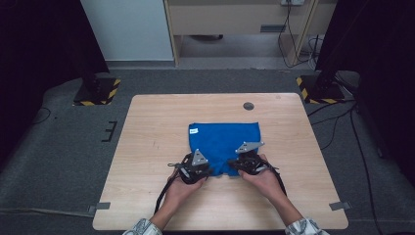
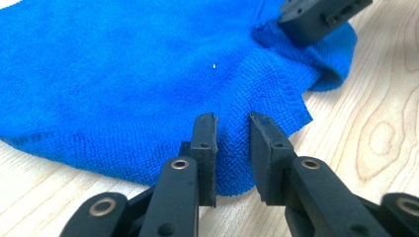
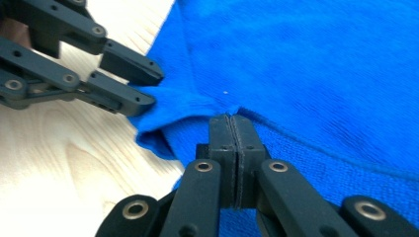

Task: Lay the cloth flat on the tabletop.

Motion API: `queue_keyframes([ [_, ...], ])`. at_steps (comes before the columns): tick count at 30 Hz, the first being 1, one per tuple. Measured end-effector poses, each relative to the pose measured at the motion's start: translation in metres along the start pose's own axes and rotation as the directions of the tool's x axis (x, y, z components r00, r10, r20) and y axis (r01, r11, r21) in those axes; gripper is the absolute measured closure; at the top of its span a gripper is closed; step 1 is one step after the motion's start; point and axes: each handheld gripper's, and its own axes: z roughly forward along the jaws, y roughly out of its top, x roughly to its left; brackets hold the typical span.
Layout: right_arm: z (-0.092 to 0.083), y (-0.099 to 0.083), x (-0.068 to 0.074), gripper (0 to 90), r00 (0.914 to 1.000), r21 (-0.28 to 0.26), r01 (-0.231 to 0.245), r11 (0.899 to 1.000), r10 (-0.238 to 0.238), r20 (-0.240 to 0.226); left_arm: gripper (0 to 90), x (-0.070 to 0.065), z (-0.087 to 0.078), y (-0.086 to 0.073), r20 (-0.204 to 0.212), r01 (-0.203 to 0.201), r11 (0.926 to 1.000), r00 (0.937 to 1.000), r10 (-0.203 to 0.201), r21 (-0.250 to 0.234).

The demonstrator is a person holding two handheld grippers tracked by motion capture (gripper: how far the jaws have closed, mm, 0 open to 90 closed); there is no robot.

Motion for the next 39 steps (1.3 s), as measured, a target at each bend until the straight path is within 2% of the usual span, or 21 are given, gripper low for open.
queue_keyframes([
  [6, 0.000, -0.004, -0.004, 89.6, 0.9999, 0.019, -0.010, 1.000, 0.010, 0.011, 77.8, 0.001, 0.001, 0.000, -0.006, -0.014, 0.9998, 0.9999, 0.014, 0.012],
  [9, -0.001, -0.006, -0.009, 89.7, 0.9995, 0.028, -0.028, 0.999, 0.027, 0.018, 81.0, 0.003, 0.001, 0.000, -0.009, -0.008, 0.9999, 0.9999, 0.008, 0.013],
  [19, 0.007, -0.009, -0.020, 89.6, 0.9974, 0.040, -0.060, 0.997, 0.059, 0.043, 82.0, 0.013, 0.012, 0.006, -0.035, 0.016, 0.9999, 0.9993, -0.016, 0.003],
  [22, 0.011, -0.007, -0.026, 89.6, 0.9962, 0.040, -0.069, 0.997, 0.067, 0.056, 82.3, 0.019, 0.018, 0.010, -0.042, 0.030, 0.9995, 0.9986, -0.030, -0.004],
  [25, 0.018, 0.001, -0.033, 89.6, 0.9930, 0.036, -0.081, 0.996, 0.078, 0.089, 82.1, 0.024, 0.023, 0.013, -0.051, 0.037, 0.9993, 0.9980, -0.037, -0.007],
  [28, 0.020, 0.003, -0.034, 89.5, 0.9930, 0.041, -0.070, 0.997, 0.066, 0.098, 81.6, 0.028, 0.023, 0.012, -0.056, 0.039, 0.9991, 0.9977, -0.040, -0.016],
  [31, 0.022, 0.004, -0.033, 89.3, 0.9926, 0.041, -0.053, 0.998, 0.048, 0.111, 73.8, 0.027, 0.021, 0.011, -0.047, 0.035, 0.9992, 0.9983, -0.036, -0.021],
  [32, 0.022, 0.004, -0.033, 89.3, 0.9926, 0.041, -0.053, 0.998, 0.048, 0.111, 73.8, 0.026, 0.020, 0.011, -0.041, 0.036, 0.9991, 0.9985, -0.037, -0.023],
  [33, 0.022, 0.003, -0.031, 89.3, 0.9925, 0.040, -0.042, 0.998, 0.037, 0.117, 68.7, 0.024, 0.018, 0.012, -0.039, 0.034, 0.9990, 0.9986, -0.035, -0.030],
  [34, 0.022, 0.003, -0.031, 89.3, 0.9925, 0.040, -0.042, 0.998, 0.037, 0.117, 68.7, 0.022, 0.015, 0.013, -0.036, 0.034, 0.9986, 0.9987, -0.035, -0.040],
  [36, 0.021, 0.001, -0.031, 89.3, 0.9923, 0.028, -0.041, 0.999, 0.038, 0.118, 62.8, 0.018, 0.011, 0.016, -0.030, 0.032, 0.9974, 0.9990, -0.034, -0.065],
  [37, 0.021, 0.001, -0.030, 89.3, 0.9921, 0.028, -0.050, 0.998, 0.047, 0.116, 61.1, 0.014, 0.006, 0.022, -0.020, 0.035, 0.9953, 0.9991, -0.037, -0.091],
  [38, 0.021, 0.001, -0.030, 89.3, 0.9921, 0.028, -0.050, 0.998, 0.047, 0.116, 58.9, 0.014, 0.006, 0.022, -0.020, 0.035, 0.9953, 0.9991, -0.037, -0.091],
  [39, 0.021, 0.001, -0.031, 89.3, 0.9925, 0.027, -0.036, 0.999, 0.032, 0.118, 56.6, 0.010, 0.004, 0.028, -0.010, 0.036, 0.9928, 0.9992, -0.038, -0.114],
])
